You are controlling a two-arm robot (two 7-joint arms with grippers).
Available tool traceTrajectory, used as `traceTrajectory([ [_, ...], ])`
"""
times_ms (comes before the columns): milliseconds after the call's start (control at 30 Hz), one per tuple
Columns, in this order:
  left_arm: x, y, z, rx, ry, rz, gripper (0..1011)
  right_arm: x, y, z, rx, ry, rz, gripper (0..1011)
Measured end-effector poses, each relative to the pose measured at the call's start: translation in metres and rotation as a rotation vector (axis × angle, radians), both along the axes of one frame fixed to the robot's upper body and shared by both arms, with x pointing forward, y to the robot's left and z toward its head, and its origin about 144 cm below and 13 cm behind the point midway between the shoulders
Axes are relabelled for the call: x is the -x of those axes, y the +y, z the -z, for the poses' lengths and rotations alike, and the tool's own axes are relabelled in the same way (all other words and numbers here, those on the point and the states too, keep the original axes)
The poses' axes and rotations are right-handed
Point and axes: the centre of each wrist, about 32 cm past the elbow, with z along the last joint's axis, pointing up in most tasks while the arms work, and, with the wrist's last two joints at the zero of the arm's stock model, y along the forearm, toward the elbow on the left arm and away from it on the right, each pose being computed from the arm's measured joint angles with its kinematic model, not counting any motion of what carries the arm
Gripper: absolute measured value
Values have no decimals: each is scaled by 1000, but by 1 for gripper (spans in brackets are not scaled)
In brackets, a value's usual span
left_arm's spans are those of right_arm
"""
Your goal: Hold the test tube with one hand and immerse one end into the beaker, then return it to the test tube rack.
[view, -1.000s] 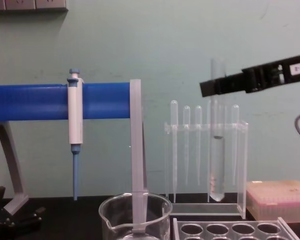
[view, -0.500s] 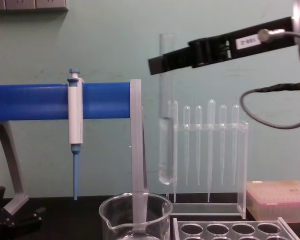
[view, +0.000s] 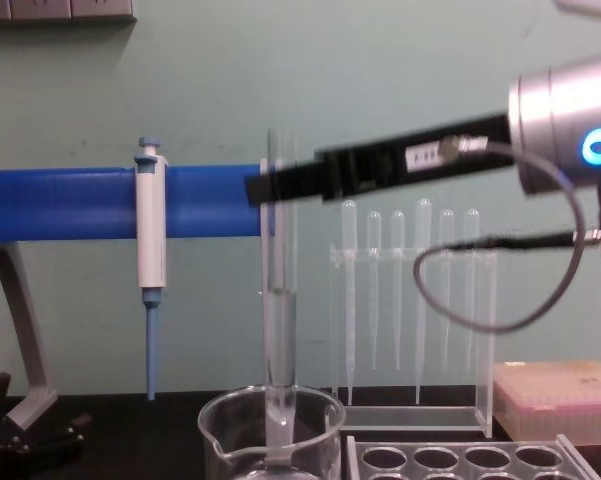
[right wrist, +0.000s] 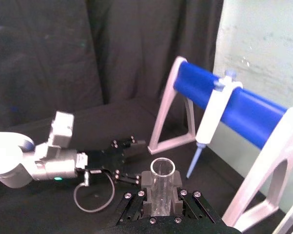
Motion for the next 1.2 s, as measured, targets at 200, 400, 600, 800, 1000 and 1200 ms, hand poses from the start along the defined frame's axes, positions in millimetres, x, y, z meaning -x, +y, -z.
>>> traceTrajectory([
  [200, 0, 0, 0, 0, 0, 0, 1000, -5, 5, 35, 7, 19, 38, 225],
  [400, 0, 0, 0, 0, 0, 0, 1000, -7, 11, 59, 11, 28, 48, 224],
  [600, 0, 0, 0, 0, 0, 0, 1000, -6, 19, 74, 18, 27, 46, 224],
  [800, 0, 0, 0, 0, 0, 0, 1000, -4, 21, 81, 25, 28, 48, 224],
  [1000, 0, 0, 0, 0, 0, 0, 1000, -1, 21, 84, 40, 25, 50, 224],
  [1200, 0, 0, 0, 0, 0, 0, 1000, 2, 18, 85, 50, 20, 53, 224],
])
